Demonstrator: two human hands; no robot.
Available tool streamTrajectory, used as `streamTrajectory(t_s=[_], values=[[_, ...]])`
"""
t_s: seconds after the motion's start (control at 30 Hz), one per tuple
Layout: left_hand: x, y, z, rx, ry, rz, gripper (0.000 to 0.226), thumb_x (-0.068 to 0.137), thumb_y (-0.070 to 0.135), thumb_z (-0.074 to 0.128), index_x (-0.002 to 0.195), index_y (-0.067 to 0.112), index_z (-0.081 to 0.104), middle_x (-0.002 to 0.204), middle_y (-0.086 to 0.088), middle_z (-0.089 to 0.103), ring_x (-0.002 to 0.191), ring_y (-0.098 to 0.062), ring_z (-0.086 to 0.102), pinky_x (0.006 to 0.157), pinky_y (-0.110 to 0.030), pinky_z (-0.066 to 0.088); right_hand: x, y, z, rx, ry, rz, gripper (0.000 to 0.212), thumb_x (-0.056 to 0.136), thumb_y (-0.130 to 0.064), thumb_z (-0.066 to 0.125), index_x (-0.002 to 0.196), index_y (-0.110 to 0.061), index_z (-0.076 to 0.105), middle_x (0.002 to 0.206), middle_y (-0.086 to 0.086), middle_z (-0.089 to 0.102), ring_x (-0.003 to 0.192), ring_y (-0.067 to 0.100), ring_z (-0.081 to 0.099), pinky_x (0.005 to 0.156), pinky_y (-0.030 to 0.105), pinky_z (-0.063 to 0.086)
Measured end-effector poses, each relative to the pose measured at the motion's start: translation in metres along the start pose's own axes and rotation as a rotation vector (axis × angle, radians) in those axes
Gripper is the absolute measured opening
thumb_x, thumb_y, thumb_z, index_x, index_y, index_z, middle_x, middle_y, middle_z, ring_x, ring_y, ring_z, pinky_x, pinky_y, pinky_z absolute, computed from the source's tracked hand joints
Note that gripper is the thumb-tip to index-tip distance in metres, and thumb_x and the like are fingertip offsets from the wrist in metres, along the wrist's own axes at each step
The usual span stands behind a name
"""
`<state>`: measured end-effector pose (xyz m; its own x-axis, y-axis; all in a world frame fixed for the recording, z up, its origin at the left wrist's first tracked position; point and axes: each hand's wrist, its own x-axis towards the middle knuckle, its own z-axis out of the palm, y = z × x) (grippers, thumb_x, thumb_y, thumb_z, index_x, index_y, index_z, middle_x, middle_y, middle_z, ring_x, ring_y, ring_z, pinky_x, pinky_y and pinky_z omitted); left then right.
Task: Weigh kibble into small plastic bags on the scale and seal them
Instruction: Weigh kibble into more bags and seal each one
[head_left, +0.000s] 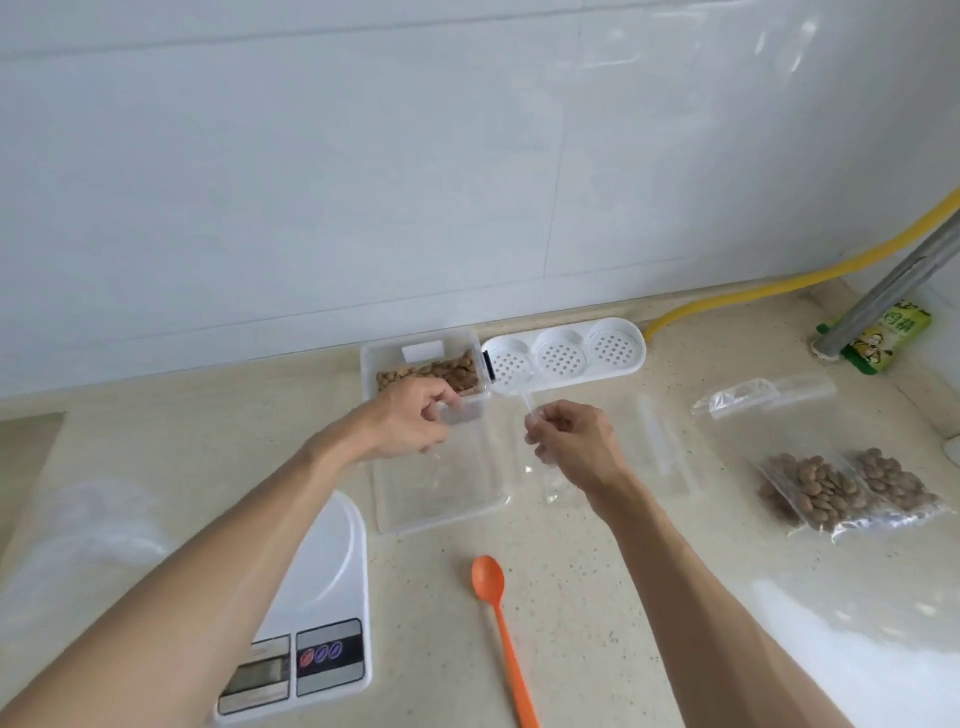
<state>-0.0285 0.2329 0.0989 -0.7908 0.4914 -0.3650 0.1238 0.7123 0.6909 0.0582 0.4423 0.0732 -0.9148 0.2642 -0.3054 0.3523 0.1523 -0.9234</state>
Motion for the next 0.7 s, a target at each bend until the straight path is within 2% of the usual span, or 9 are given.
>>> streamTrajectory(t_s=[0.1,0.2,0.3,0.4,0.6,0.7], values=[[-0.038,-0.044,-0.033,0.091,-0.056,-0.080,0.036,0.079,0.002,0.058,0.108,0.023,0.062,0.062,0.003,0.062,0.054,-0.006,0.053,0.058,-0.023,0.043,-0.015,0.000,0.051,0.018,-0.001,0.050,0.014,0.093,-0.010,0.062,0.082,-0.005,0.068,0.072,0.007,0.066,0.055,0.011,0.055,0.052,0.015,0.047],[-0.073,-0.090,-0.061,0.149,-0.006,-0.125,0.033,0.079,0.006,0.063,0.109,0.019,0.062,0.071,0.004,0.067,0.063,-0.008,0.061,0.063,-0.030,0.051,-0.031,0.006,0.108,-0.021,-0.034,0.088,0.016,0.093,-0.009,0.061,0.079,-0.004,0.068,0.069,0.007,0.066,0.048,0.007,0.054,0.049,0.017,0.044],[-0.101,-0.135,-0.078,0.202,0.073,-0.151,0.029,0.083,0.013,0.069,0.110,0.019,0.062,0.078,0.009,0.065,0.079,-0.012,0.062,0.064,-0.024,0.046,-0.047,0.017,0.161,-0.127,-0.070,0.111,0.016,0.090,-0.012,0.063,0.076,-0.006,0.069,0.067,0.004,0.067,0.056,0.011,0.057,0.056,0.024,0.048],[-0.114,-0.167,-0.079,0.253,0.144,-0.158,0.025,0.084,0.017,0.069,0.108,0.019,0.064,0.081,0.009,0.065,0.085,-0.014,0.063,0.074,-0.026,0.049,-0.059,0.026,0.192,-0.203,-0.067,0.161,0.018,0.090,-0.019,0.065,0.075,-0.010,0.067,0.069,0.002,0.069,0.062,0.014,0.059,0.065,0.033,0.053],[-0.113,-0.201,-0.064,0.295,0.261,-0.103,0.023,0.084,0.017,0.065,0.107,0.019,0.064,0.090,0.006,0.066,0.092,-0.018,0.061,0.078,-0.032,0.048,-0.070,0.036,0.217,-0.294,0.038,0.248,0.019,0.090,-0.025,0.066,0.076,-0.013,0.067,0.073,0.002,0.071,0.074,0.020,0.066,0.078,0.040,0.055],[-0.107,-0.208,-0.052,0.373,0.312,-0.048,0.030,0.086,0.021,0.064,0.116,0.018,0.061,0.108,0.000,0.063,0.105,-0.022,0.056,0.085,-0.034,0.043,-0.071,0.038,0.216,-0.317,0.088,0.259,0.018,0.091,-0.027,0.065,0.082,-0.012,0.068,0.077,0.004,0.071,0.083,0.025,0.068,0.078,0.040,0.055]])
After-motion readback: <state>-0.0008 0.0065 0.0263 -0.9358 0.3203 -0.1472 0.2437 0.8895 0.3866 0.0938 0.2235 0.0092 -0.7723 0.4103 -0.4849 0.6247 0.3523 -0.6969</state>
